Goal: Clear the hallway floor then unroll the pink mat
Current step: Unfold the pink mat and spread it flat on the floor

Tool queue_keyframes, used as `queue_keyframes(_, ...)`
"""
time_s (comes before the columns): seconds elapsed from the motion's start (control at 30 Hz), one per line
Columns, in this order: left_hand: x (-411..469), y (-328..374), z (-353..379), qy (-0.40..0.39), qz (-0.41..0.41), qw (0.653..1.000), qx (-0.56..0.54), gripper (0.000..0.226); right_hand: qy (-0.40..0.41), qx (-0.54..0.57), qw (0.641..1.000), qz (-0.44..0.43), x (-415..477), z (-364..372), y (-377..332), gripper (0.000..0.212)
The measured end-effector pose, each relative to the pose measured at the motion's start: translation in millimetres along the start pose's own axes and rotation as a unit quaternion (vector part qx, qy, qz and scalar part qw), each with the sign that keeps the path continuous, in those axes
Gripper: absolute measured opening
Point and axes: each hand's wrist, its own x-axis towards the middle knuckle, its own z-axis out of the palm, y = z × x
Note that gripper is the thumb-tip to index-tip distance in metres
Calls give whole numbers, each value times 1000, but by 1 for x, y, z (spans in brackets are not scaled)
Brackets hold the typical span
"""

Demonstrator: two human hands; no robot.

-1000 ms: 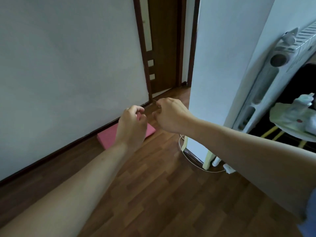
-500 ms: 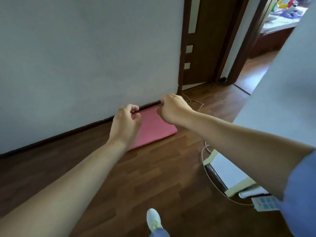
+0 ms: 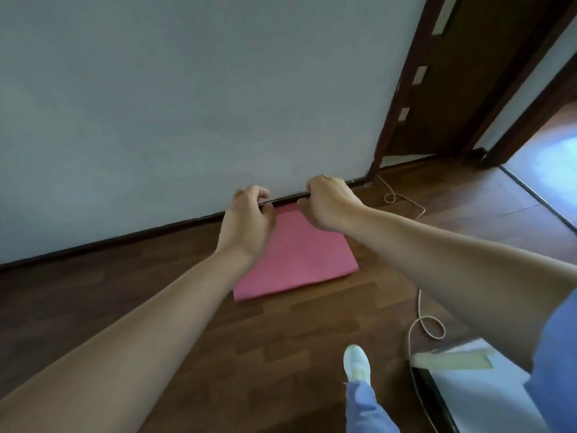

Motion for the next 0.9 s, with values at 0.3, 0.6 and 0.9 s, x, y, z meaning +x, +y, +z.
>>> queue_keyframes(0.3, 152, -118, 122, 43, -111, 992, 28, 32, -88, -13, 995, -34, 212, 111, 81, 25)
queue_keyframes(0.6, 219, -342, 285, 21, -211, 974, 84, 36, -109, -97, 987, -64, 363, 319, 211, 37)
queue_keyframes(0.9, 229, -544, 429, -22, -299, 939, 169, 41, -140, -116, 983, 18, 439, 517, 352, 53)
